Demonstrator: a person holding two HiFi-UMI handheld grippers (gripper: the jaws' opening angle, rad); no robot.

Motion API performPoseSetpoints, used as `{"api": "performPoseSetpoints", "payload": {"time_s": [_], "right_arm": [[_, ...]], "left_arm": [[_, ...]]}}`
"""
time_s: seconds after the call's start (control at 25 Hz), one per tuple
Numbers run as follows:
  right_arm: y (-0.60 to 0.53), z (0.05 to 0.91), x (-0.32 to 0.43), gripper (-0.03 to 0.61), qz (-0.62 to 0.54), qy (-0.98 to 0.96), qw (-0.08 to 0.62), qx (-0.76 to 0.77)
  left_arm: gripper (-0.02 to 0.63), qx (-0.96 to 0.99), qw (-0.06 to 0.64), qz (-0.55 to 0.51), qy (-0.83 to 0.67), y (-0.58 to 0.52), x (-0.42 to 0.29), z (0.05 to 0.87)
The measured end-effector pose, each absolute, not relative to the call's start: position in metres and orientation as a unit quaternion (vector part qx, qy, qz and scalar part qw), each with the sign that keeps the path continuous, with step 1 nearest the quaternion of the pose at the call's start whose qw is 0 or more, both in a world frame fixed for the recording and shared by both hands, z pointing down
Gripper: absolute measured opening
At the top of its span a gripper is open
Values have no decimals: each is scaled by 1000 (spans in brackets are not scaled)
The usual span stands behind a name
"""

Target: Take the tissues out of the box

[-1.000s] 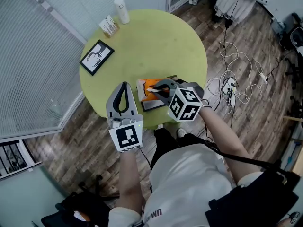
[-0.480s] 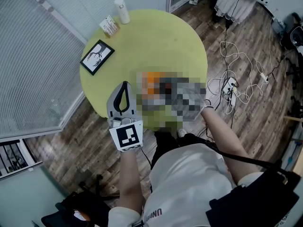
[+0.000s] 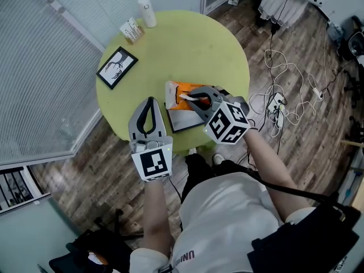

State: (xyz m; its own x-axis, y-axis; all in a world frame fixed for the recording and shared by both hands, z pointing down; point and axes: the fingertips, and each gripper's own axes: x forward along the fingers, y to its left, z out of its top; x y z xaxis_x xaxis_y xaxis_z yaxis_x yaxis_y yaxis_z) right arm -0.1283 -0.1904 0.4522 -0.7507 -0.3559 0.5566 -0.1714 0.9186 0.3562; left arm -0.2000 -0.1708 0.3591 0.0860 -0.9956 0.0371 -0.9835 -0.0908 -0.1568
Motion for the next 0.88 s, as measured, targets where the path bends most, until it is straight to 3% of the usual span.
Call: {"api": "performPoseSetpoints", "payload": {"time_s": [0.88], "right_arm": [[-197, 453, -121, 20, -140, -924, 325, 148]], "left_arm": [[12, -740, 59, -98, 662, -174, -198, 363]]}}
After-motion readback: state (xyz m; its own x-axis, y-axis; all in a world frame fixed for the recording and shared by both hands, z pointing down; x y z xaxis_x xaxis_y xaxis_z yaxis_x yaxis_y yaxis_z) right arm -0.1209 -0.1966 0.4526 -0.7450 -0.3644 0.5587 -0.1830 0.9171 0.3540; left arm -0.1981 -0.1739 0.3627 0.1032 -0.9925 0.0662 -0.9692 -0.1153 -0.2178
